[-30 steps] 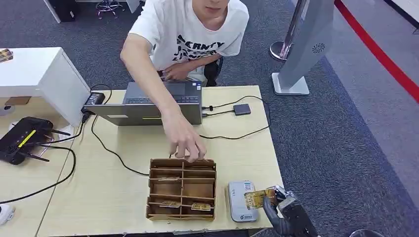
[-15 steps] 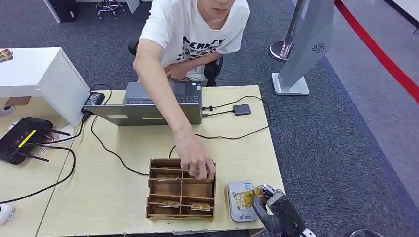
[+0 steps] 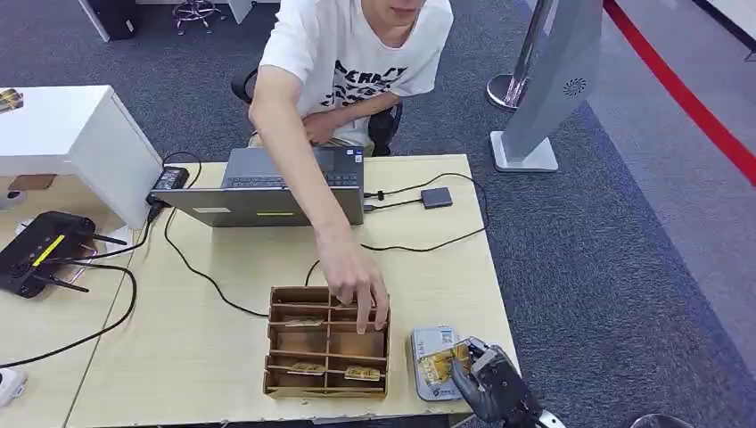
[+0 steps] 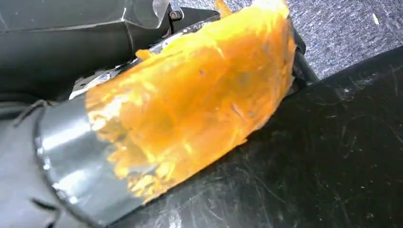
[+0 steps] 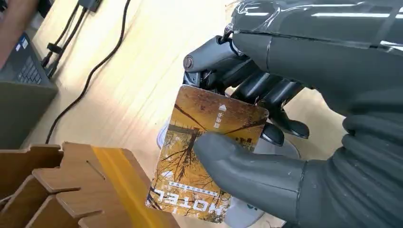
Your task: Pass the card to the sensor for recognition and then transmit it.
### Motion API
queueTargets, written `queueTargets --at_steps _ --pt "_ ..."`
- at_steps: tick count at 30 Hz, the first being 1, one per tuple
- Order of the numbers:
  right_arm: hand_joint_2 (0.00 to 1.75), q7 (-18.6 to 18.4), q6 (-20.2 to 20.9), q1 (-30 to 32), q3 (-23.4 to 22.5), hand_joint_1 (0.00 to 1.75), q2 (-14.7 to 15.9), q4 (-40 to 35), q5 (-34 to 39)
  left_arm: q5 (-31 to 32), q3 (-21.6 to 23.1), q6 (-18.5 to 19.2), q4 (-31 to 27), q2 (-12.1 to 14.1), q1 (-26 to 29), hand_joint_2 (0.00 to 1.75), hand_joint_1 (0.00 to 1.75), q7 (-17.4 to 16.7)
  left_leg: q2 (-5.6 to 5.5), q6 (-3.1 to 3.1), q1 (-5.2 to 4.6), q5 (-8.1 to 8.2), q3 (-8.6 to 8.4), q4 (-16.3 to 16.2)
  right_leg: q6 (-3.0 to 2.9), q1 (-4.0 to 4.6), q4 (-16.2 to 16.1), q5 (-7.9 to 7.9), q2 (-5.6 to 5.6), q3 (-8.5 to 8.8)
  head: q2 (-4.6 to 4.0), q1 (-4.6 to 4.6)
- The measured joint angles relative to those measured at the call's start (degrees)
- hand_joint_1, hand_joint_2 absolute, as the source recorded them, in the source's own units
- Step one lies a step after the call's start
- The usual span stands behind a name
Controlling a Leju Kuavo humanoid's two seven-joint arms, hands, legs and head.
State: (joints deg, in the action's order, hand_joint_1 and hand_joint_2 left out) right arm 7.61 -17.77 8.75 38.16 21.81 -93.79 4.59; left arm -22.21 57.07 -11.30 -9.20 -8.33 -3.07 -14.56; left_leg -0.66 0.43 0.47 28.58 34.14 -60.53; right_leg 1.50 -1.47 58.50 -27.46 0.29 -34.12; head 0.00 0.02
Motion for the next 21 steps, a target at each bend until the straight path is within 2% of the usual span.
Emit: queueTargets --at_steps 12,21 --pt "1.75 -3.06 -2.12 -0.93 0.9 1.75 0.44 1.9 -5.38 -0.33 0.0 -0.35 0.0 -0.15 -0.04 0.0 0.0 0.0 0.0 0.0 0.0 0.0 0.01 0.0 0.0 0.0 0.0 0.0 0.0 0.0 0.0 0.0" --pt "1.75 -4.51 -0.2 -4.38 0.96 1.75 -0.94 6.25 -9.18 0.18 0.15 -0.13 0.0 -0.15 -0.09 0.0 0.0 0.0 0.0 -0.01 0.0 -0.01 -0.02 0.0 0.0 0.0 0.02 0.01 0.0 0.01 0.0 0.02"
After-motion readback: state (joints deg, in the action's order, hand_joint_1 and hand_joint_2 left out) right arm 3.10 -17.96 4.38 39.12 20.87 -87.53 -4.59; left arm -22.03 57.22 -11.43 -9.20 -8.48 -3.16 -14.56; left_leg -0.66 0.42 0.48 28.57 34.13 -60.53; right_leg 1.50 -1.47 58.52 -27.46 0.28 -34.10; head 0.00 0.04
